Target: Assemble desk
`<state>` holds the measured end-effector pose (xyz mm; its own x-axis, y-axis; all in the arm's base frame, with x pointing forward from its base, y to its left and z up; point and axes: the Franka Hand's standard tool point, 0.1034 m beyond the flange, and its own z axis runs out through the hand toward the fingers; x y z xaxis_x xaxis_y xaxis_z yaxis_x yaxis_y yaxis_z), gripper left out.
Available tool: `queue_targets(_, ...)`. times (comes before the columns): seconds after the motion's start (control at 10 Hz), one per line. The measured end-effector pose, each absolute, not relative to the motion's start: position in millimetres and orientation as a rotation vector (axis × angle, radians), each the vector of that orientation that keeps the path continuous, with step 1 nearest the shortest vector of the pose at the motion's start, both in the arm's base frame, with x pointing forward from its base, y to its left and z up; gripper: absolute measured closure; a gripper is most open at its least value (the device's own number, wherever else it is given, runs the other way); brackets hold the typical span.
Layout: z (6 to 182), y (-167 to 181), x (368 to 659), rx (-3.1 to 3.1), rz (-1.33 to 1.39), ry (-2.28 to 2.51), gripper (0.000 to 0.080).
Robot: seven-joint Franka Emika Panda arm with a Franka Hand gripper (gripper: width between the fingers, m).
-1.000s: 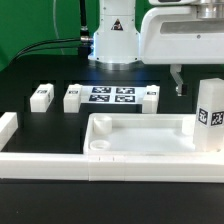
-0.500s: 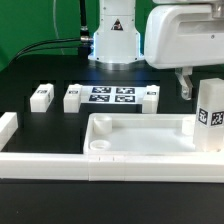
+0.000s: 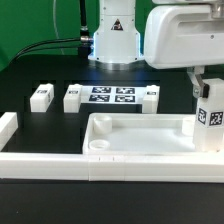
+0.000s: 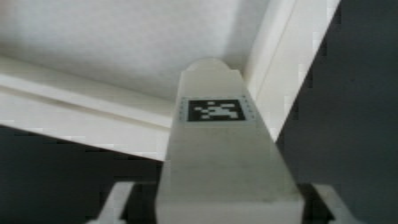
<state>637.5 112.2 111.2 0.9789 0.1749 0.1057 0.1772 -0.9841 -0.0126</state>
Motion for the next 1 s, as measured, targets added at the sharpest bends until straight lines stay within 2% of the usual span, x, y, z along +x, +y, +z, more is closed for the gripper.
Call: queue_targets(1.0,111.6,108.2,631.9,-2.767,-0.096,1.239,0.0512)
